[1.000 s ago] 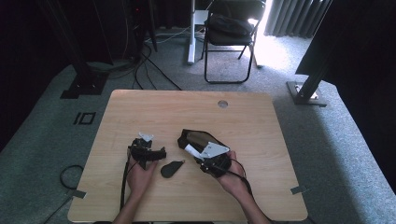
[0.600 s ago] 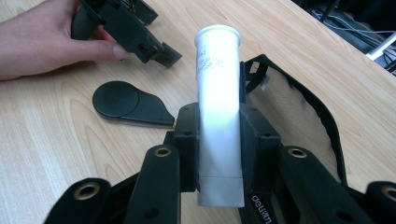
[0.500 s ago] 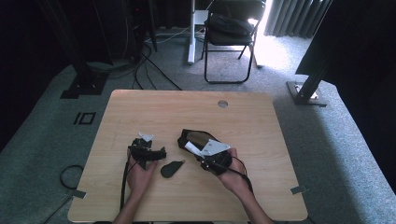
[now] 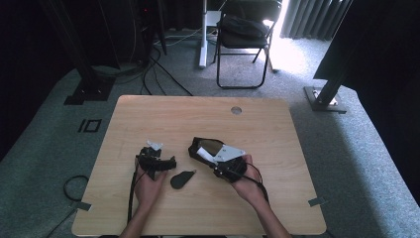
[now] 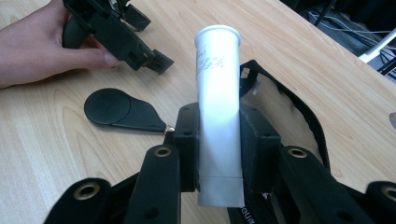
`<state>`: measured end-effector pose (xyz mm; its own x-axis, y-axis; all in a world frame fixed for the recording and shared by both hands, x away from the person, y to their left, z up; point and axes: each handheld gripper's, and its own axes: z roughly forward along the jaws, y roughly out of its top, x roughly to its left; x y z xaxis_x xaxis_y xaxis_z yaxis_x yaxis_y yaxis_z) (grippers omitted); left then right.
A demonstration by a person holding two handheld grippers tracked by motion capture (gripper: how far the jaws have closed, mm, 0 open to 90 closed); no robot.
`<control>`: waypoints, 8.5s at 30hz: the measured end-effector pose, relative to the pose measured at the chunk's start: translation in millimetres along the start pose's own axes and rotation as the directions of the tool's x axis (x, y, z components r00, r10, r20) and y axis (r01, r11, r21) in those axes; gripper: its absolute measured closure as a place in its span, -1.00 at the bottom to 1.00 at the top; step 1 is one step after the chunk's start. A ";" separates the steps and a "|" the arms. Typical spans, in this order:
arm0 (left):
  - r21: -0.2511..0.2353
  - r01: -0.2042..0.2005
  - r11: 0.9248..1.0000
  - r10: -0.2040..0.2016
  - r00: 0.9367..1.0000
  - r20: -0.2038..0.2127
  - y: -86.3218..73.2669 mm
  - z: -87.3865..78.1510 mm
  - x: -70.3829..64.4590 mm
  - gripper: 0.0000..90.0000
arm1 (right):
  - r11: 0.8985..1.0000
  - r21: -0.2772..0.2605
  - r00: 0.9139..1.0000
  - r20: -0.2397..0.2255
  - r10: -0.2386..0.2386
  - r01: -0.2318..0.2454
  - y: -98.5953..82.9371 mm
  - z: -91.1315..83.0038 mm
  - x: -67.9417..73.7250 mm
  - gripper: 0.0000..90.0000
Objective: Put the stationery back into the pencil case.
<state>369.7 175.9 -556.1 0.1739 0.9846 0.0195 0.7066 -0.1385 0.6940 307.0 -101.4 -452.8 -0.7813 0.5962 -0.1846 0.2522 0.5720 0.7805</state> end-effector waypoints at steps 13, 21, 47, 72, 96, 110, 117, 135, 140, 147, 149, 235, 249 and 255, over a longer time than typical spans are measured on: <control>0.000 0.000 1.000 0.000 1.000 0.000 0.0 0.0 0.0 -0.97 | 1.000 0.003 1.000 0.009 0.015 -0.015 -1.7 4.8 -7.4 0.58; 0.000 0.001 1.000 -0.001 1.000 0.000 0.0 0.0 0.0 -0.97 | 0.999 0.000 0.999 0.009 0.038 -0.038 -4.3 9.4 -15.4 0.58; 0.002 -0.002 1.000 0.002 1.000 0.000 0.0 -0.1 0.1 -0.97 | 0.997 0.003 0.997 0.025 0.071 -0.071 -9.8 19.4 -33.6 0.58; 0.002 -0.002 1.000 0.002 1.000 0.000 0.0 -0.1 0.1 -0.97 | 0.995 0.028 0.995 0.031 0.092 -0.092 -11.4 32.1 -43.8 0.58; 0.002 -0.002 1.000 0.002 1.000 0.000 0.0 -0.1 0.2 -0.97 | 0.993 0.081 0.996 0.019 0.085 -0.086 -15.7 46.6 -45.1 0.58; 0.002 -0.002 1.000 0.002 1.000 0.000 0.0 -0.1 0.1 -0.97 | 0.991 0.115 0.998 -0.008 0.070 -0.069 -17.7 54.6 -38.7 0.57; 0.002 -0.002 1.000 0.002 1.000 0.000 0.0 -0.1 0.1 -0.97 | 0.989 0.128 0.997 -0.021 0.074 -0.071 -20.4 59.5 -35.8 0.57; 0.001 -0.001 1.000 0.001 1.000 0.000 0.0 -0.1 0.1 -0.97 | 0.986 0.154 0.994 -0.067 0.082 -0.071 -20.3 63.2 -34.2 0.57; 0.002 -0.001 1.000 0.001 1.000 0.000 0.0 -0.1 0.1 -0.97 | 0.985 0.158 0.993 -0.076 0.088 -0.075 -20.2 63.7 -34.7 0.56; 0.002 -0.004 1.000 0.004 1.000 0.002 0.0 -0.1 0.1 -0.97 | 0.985 0.151 0.991 -0.087 0.097 -0.083 -19.0 62.7 -35.7 0.60; 0.002 -0.004 1.000 0.004 1.000 0.002 0.0 -0.1 0.1 -0.97 | 0.985 0.150 0.992 -0.086 0.096 -0.083 -18.7 62.5 -35.8 0.60; 0.000 -0.002 1.000 0.002 1.000 0.002 0.0 0.0 -0.1 -0.97 | 1.000 -0.001 0.990 -0.139 0.002 -0.002 9.1 46.2 20.5 0.25; 0.000 -0.003 1.000 0.003 1.000 0.002 0.0 0.0 0.0 -0.97 | 1.000 -0.001 0.987 -0.158 0.000 0.000 11.1 55.4 30.6 0.23; 0.000 -0.002 1.000 0.002 1.000 0.002 0.0 0.0 0.0 -0.97 | 1.000 0.001 0.986 -0.164 -0.002 0.002 12.1 61.0 36.2 0.26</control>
<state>369.7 175.8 -556.2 0.1769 0.9840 0.0195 0.7061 -0.1407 0.6940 316.6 -38.6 -486.6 -0.8649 0.4945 -0.0855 0.2510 0.5738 0.7796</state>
